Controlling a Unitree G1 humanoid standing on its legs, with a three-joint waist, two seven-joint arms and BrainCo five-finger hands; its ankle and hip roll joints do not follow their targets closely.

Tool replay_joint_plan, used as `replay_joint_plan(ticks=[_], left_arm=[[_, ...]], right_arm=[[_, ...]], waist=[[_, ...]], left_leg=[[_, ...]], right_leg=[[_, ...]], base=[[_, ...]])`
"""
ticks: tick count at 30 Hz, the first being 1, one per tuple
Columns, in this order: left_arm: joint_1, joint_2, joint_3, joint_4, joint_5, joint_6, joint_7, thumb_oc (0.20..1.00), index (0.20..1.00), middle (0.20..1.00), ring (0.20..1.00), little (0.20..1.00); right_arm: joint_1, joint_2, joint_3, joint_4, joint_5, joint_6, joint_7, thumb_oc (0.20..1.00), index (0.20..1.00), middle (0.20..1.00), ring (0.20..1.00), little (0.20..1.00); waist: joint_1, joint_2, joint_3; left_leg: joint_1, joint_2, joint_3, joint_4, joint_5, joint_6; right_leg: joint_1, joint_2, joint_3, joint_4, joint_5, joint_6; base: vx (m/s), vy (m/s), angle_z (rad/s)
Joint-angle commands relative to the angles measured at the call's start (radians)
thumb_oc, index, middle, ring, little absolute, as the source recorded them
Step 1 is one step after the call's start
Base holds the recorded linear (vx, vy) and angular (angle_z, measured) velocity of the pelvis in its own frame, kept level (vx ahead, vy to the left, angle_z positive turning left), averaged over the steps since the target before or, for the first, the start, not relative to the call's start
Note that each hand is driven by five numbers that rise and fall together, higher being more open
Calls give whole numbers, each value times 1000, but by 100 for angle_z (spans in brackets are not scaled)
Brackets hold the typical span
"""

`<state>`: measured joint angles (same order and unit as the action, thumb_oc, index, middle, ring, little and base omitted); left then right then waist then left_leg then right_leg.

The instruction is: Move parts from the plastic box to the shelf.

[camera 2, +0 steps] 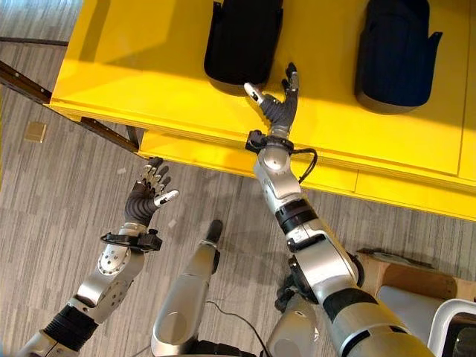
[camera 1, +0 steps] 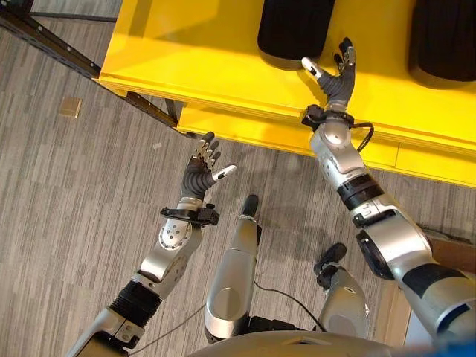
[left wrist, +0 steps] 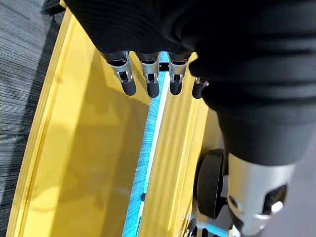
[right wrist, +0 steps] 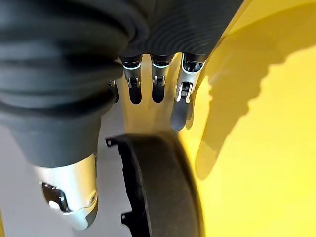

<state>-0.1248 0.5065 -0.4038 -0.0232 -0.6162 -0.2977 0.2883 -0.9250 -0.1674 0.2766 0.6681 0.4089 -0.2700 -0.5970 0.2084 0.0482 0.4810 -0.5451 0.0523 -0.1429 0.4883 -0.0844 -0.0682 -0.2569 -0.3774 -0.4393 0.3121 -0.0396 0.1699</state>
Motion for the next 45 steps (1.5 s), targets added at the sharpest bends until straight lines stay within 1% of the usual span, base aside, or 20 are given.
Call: replay_joint_plan(ticks=[1, 9, 11, 14, 18, 25, 27, 28, 30, 33, 34, 36, 37, 39, 40, 41, 42, 43, 44, 45], left_arm=[[-4, 12, 26, -54, 18, -44, -10, 1000, 1000, 1000, 1000, 1000], [10, 5, 48, -16, 27, -27, -32, 1000, 1000, 1000, 1000, 1000], [64, 3, 112, 8, 38, -21, -47, 1000, 1000, 1000, 1000, 1000], [92, -1, 133, 10, 43, -15, -57, 1000, 1000, 1000, 1000, 1000], [154, -13, 178, 17, 54, -8, -92, 1000, 1000, 1000, 1000, 1000], [222, -56, 224, 37, 59, -5, -142, 1000, 1000, 1000, 1000, 1000], [239, -83, 225, 53, 68, 0, -176, 1000, 1000, 1000, 1000, 1000], [241, -88, 225, 57, 63, 1, -185, 1000, 1000, 1000, 1000, 1000], [253, -100, 223, 62, 65, 3, -199, 1000, 1000, 1000, 1000, 1000], [258, -117, 225, 73, 69, 4, -203, 1000, 1000, 1000, 1000, 1000], [253, -123, 226, 74, 76, 0, -211, 1000, 1000, 1000, 1000, 1000], [245, -122, 221, 71, 82, -1, -218, 1000, 1000, 1000, 1000, 1000], [248, -122, 224, 65, 83, 2, -224, 1000, 1000, 1000, 1000, 1000], [261, -121, 232, 55, 88, 0, -223, 1000, 1000, 1000, 1000, 1000], [272, -127, 241, 52, 95, -5, -216, 1000, 1000, 1000, 1000, 1000], [280, -131, 245, 51, 95, -8, -217, 1000, 1000, 1000, 1000, 1000], [280, -131, 245, 51, 95, -8, -217, 1000, 1000, 1000, 1000, 1000], [288, -134, 248, 44, 96, -11, -214, 1000, 1000, 1000, 1000, 1000], [299, -142, 257, 41, 96, -16, -212, 1000, 1000, 1000, 1000, 1000], [305, -141, 258, 37, 96, -18, -217, 1000, 1000, 1000, 1000, 1000]], right_arm=[[1, -2, -26, -62, -45, -25, -4, 1000, 1000, 1000, 1000, 1000], [131, 34, 47, -142, -65, -16, 70, 1000, 1000, 1000, 1000, 1000], [287, 29, 119, -238, -91, 1, 163, 1000, 1000, 1000, 1000, 1000], [345, 25, 146, -278, -99, 4, 201, 1000, 1000, 1000, 1000, 1000], [494, -21, 173, -391, -90, 4, 296, 1000, 1000, 1000, 1000, 1000], [674, -160, 82, -537, -63, -15, 389, 1000, 1000, 1000, 1000, 1000], [809, -252, -18, -628, -57, -42, 429, 1000, 1000, 1000, 1000, 1000], [841, -264, -35, -650, -48, -45, 436, 1000, 1000, 1000, 1000, 1000], [903, -285, -68, -675, -31, -56, 464, 1000, 1000, 1000, 1000, 1000], [947, -307, -79, -686, -30, -53, 484, 1000, 1000, 1000, 1000, 1000], [986, -311, -94, -675, -21, -50, 492, 1000, 1000, 1000, 1000, 1000], [1010, -313, -108, -660, -23, -47, 491, 1000, 1000, 1000, 1000, 1000], [1025, -310, -114, -658, -15, -43, 498, 1000, 1000, 1000, 1000, 1000], [1027, -310, -105, -656, -27, -35, 507, 1000, 1000, 1000, 1000, 1000], [1017, -304, -89, -650, -22, -34, 517, 1000, 1000, 1000, 1000, 1000], [1015, -302, -80, -648, -27, -30, 522, 1000, 1000, 1000, 1000, 1000], [1015, -302, -80, -648, -27, -30, 522, 1000, 1000, 1000, 1000, 1000], [1010, -298, -68, -648, -25, -28, 529, 1000, 1000, 1000, 1000, 1000], [998, -278, -42, -640, 15, -24, 556, 1000, 1000, 1000, 1000, 1000], [990, -276, -29, -639, 17, -19, 564, 1000, 1000, 1000, 1000, 1000]], waist=[[17, -22, 39], [-15, -31, 17], [-53, -44, -48], [-69, -50, -74], [-116, -59, -137], [-185, -49, -199], [-230, -28, -222], [-239, -25, -226], [-260, -23, -227], [-269, -21, -233], [-271, -30, -233], [-266, -37, -229], [-271, -46, -232], [-259, -49, -233], [-248, -45, -229], [-243, -42, -228], [-242, -41, -230], [-234, -38, -228], [-212, -35, -223], [-203, -32, -226]], left_leg=[[22, 29, 67, -56, 9, 23], [119, 51, 73, -136, 59, 5], [206, 86, 95, -249, 115, -5], [248, 105, 110, -301, 139, -9], [338, 164, 158, -410, 197, -20], [431, 239, 221, -480, 245, -39], [456, 301, 247, -525, 320, -65], [458, 313, 256, -531, 330, -65], [477, 331, 256, -545, 354, -66], [473, 336, 262, -515, 353, -61], [450, 314, 235, -445, 343, -44], [414, 266, 198, -411, 368, -34], [407, 228, 224, -416, 332, -22], [385, 143, 197, -432, 296, -9], [362, 44, 161, -438, 268, 6], [362, 4, 147, -444, 254, 13], [359, 5, 148, -445, 256, 13], [353, -35, 125, -445, 249, 20], [333, -137, 32, -424, 225, 38], [335, -163, 1, -422, 221, 42]], right_leg=[[43, 31, 61, 70, -61, -31], [104, 51, 74, 26, -58, -42], [147, 85, 90, -40, -48, -45], [164, 101, 101, -67, -43, -46], [175, 145, 150, -100, -38, -49], [144, 224, 239, -50, -80, -77], [127, 275, 258, -6, -118, -109], [120, 284, 257, 4, -126, -118], [122, 301, 267, 21, -141, -133], [123, 316, 287, 16, -138, -144], [144, 325, 304, -35, -122, -156], [173, 333, 306, -114, -86, -164], [196, 332, 300, -159, -72, -161], [217, 340, 319, -206, -51, -149], [232, 357, 341, -234, -27, -144], [236, 367, 355, -242, -20, -141], [234, 368, 356, -244, -17, -141], [236, 380, 372, -248, -11, -141], [240, 408, 417, -259, -1, -142], [238, 424, 442, -266, 8, -142]], base=[[-39, -9, -14], [-42, -34, -11], [18, -60, -11], [11, -35, -25], [-6, -59, -45], [-23, -115, -57], [-51, -346, -64], [-42, -303, -29], [2, -231, -5], [14, -193, -19], [23, -218, -39], [31, -246, -22], [57, -195, -8], [105, -116, -8], [128, -54, -28], [97, -40, -60], [46, 2, -96], [49, 2, -115], [63, 3, -106], [44, -2, -128]])
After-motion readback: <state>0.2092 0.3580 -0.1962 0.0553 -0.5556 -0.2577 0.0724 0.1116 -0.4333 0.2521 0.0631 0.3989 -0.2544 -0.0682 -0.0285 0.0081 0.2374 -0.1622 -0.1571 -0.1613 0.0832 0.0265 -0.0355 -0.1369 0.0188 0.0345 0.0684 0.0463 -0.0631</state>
